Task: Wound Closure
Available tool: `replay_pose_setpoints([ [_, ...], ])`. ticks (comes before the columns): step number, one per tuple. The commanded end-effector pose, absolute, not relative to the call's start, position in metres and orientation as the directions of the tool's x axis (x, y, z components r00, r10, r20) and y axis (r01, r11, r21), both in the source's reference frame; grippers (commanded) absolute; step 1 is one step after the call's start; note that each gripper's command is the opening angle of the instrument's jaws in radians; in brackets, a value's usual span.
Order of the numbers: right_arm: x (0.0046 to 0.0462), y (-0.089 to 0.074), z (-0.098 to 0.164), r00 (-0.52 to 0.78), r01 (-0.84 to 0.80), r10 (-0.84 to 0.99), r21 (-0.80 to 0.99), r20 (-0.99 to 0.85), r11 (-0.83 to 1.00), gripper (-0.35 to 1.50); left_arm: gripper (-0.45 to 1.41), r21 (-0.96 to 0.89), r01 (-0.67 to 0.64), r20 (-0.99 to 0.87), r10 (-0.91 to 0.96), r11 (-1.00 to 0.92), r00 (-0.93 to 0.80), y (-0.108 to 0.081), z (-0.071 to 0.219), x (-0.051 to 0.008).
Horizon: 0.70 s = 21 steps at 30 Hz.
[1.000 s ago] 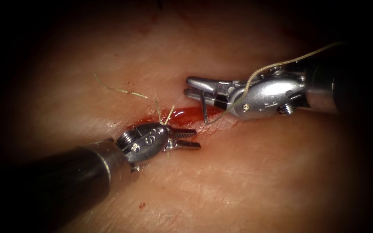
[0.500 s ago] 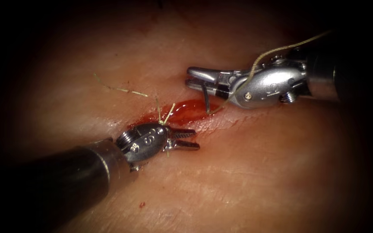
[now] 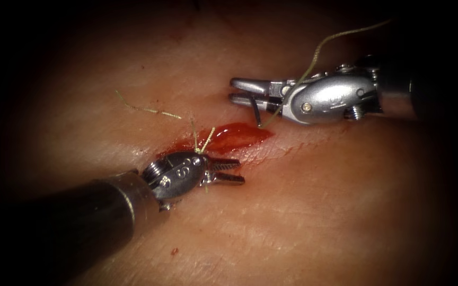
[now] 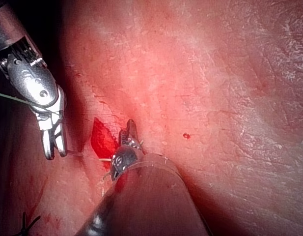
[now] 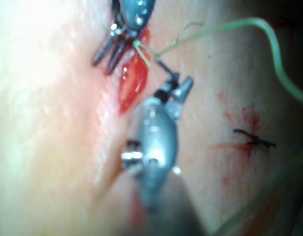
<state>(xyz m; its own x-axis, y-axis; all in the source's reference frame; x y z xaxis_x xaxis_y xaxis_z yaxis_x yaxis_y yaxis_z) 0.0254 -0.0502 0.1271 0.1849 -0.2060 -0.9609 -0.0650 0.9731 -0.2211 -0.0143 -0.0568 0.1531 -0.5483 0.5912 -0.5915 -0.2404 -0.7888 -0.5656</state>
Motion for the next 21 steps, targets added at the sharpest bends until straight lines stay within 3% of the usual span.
replay_pose_setpoints([
  [1, 0.0262, -0.0497, 0.1276, 0.183, -0.064, -0.195, -0.210, -0.963, 0.976, -0.35, 0.24, -0.565, -0.239, -0.593, 0.590, -0.790, -0.548, -0.0566, 0.1539, -0.0147],
  [21, 0.0263, -0.0465, 0.1278, 0.171, -0.057, 0.046, 0.037, -0.984, 0.998, -0.35, 0.23, -0.564, -0.240, -0.593, 0.589, -0.791, -0.548, -0.0567, 0.1540, -0.0148],
])
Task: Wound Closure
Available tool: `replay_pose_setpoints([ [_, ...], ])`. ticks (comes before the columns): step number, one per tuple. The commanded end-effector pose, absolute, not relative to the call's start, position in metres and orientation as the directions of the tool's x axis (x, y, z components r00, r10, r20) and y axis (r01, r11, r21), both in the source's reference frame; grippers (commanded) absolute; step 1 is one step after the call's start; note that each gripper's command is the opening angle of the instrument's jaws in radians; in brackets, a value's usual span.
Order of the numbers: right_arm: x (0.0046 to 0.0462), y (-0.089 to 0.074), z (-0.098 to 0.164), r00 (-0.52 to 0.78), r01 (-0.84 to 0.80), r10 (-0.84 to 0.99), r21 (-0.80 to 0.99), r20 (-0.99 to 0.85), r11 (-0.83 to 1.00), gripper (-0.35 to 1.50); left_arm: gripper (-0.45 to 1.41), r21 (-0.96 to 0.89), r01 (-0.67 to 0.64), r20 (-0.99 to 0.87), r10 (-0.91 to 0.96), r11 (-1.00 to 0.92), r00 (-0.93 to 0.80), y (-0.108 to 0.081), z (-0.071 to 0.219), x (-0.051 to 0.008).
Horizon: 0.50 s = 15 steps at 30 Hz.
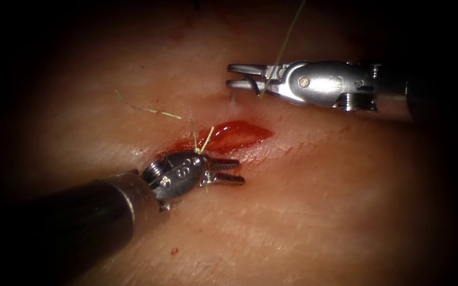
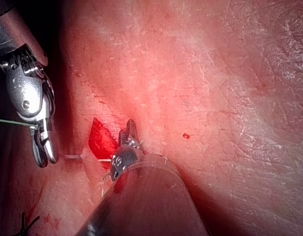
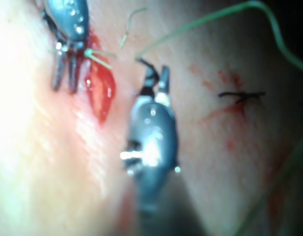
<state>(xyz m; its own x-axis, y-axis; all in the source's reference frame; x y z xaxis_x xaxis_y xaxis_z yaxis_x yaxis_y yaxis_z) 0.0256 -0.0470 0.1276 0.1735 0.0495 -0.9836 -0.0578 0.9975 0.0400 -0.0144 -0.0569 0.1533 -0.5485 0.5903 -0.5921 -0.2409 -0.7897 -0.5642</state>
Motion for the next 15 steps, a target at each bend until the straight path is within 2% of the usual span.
replay_pose_setpoints([
  [1, 0.0263, -0.0464, 0.1278, 0.169, -0.055, 0.053, 0.044, -0.984, 0.998, -0.35, 0.23, -0.564, -0.240, -0.593, 0.589, -0.791, -0.548, -0.0567, 0.1540, -0.0148],
  [15, 0.0276, -0.0459, 0.1281, 0.169, -0.027, 0.121, 0.118, -0.978, 0.993, -0.35, 0.21, -0.562, -0.241, -0.590, 0.588, -0.791, -0.553, -0.0568, 0.1540, -0.0147],
])
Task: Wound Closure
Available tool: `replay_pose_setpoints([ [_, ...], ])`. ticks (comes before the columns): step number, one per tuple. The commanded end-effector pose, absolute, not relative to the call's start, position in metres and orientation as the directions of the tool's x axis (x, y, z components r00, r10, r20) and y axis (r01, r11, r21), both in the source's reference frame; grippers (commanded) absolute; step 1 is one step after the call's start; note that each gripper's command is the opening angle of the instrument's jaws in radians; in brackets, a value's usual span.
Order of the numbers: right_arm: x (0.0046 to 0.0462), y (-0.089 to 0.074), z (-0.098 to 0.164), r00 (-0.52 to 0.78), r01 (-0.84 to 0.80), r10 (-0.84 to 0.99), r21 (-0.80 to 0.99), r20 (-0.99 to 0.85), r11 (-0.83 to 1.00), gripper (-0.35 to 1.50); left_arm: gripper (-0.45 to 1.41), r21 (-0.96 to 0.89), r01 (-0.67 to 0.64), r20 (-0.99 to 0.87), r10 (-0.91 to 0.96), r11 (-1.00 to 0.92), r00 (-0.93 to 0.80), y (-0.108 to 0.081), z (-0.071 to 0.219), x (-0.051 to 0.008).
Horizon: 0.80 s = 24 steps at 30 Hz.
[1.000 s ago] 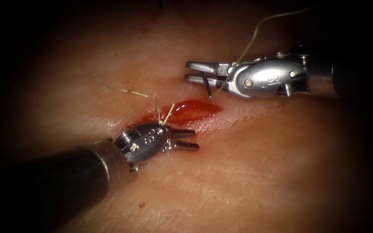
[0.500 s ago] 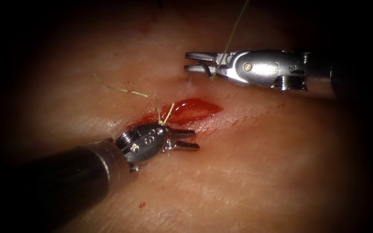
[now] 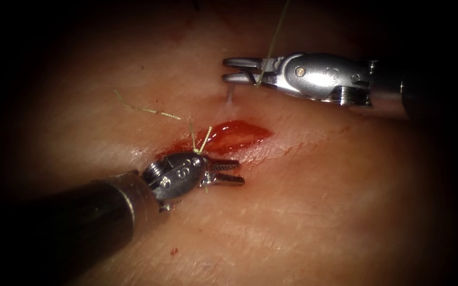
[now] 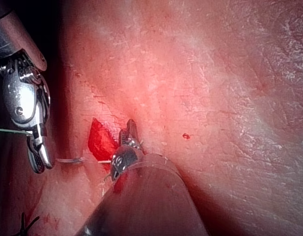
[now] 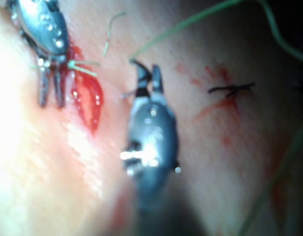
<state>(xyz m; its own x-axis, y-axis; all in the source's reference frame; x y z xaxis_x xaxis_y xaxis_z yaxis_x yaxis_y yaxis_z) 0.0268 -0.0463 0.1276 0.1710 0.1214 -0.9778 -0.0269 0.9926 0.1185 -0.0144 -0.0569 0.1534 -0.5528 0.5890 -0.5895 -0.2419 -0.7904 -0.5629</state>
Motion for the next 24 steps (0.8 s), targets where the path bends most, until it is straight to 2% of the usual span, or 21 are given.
replay_pose_setpoints([
  [1, 0.0276, -0.0458, 0.1281, 0.167, -0.022, 0.127, 0.125, -0.978, 0.992, -0.35, 0.21, -0.562, -0.242, -0.589, 0.588, -0.791, -0.555, -0.0568, 0.1540, -0.0147],
  [12, 0.0280, -0.0452, 0.1283, 0.169, -0.005, 0.205, 0.207, -0.964, 0.978, -0.35, 0.21, -0.562, -0.242, -0.587, 0.587, -0.791, -0.557, -0.0568, 0.1540, -0.0146],
  [24, 0.0295, -0.0472, 0.1299, 0.209, 0.080, 0.424, 0.447, -0.881, 0.891, -0.35, 0.21, -0.561, -0.240, -0.583, 0.584, -0.792, -0.565, -0.0569, 0.1540, -0.0142],
])
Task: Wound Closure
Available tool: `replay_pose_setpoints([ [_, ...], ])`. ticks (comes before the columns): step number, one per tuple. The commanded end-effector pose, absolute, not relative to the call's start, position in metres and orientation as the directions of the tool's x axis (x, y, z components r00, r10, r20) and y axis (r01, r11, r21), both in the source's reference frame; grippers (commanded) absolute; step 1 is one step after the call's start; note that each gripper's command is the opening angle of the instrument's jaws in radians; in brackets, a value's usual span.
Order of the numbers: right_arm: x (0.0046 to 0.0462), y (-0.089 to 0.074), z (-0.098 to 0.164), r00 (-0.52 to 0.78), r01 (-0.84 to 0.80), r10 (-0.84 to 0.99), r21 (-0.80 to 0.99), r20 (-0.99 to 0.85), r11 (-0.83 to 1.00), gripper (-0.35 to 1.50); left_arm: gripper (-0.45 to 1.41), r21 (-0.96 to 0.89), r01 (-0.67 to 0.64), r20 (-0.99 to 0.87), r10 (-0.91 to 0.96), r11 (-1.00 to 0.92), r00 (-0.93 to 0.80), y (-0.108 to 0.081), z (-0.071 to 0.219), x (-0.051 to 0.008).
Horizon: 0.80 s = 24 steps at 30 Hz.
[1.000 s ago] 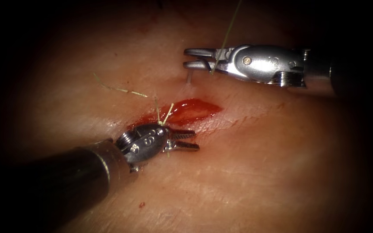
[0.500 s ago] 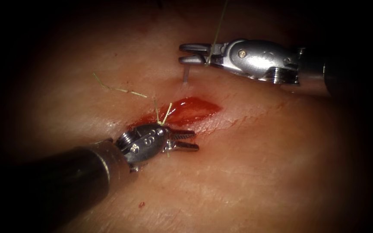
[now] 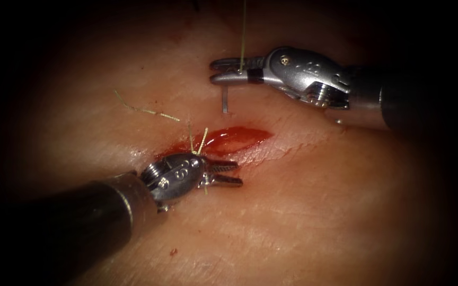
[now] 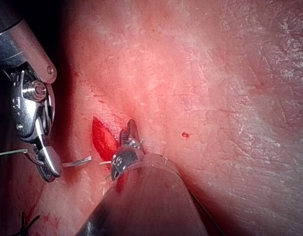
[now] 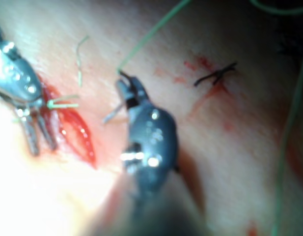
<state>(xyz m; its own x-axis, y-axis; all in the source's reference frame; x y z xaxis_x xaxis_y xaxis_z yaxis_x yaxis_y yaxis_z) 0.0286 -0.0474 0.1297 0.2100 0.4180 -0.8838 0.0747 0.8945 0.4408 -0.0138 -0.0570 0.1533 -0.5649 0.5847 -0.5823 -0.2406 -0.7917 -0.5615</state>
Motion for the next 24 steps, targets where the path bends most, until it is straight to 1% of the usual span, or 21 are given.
replay_pose_setpoints([
  [1, 0.0295, -0.0471, 0.1299, 0.212, 0.085, 0.433, 0.458, -0.876, 0.885, -0.35, 0.21, -0.561, -0.239, -0.583, 0.584, -0.792, -0.565, -0.0569, 0.1540, -0.0141],
  [3, 0.0296, -0.0470, 0.1298, 0.219, 0.092, 0.467, 0.495, -0.856, 0.864, -0.35, 0.24, -0.561, -0.238, -0.582, 0.583, -0.793, -0.568, -0.0568, 0.1539, -0.0139],
  [6, 0.0298, -0.0468, 0.1298, 0.225, 0.102, 0.505, 0.535, -0.833, 0.838, -0.35, 0.24, -0.563, -0.233, -0.583, 0.580, -0.793, -0.569, -0.0567, 0.1539, -0.0135],
  [13, 0.0305, -0.0468, 0.1298, 0.237, 0.121, 0.540, 0.576, -0.808, 0.809, -0.35, 0.24, -0.560, -0.234, -0.581, 0.578, -0.795, -0.573, -0.0568, 0.1540, -0.0132],
  [20, 0.0307, -0.0458, 0.1293, 0.231, 0.081, 0.548, 0.577, -0.804, 0.813, -0.35, 0.24, -0.558, -0.236, -0.578, 0.577, -0.796, -0.578, -0.0569, 0.1540, -0.0132],
  [24, 0.0306, -0.0448, 0.1289, 0.220, 0.047, 0.461, 0.482, -0.859, 0.875, -0.35, 0.23, -0.558, -0.236, -0.578, 0.577, -0.796, -0.578, -0.0569, 0.1541, -0.0132],
])
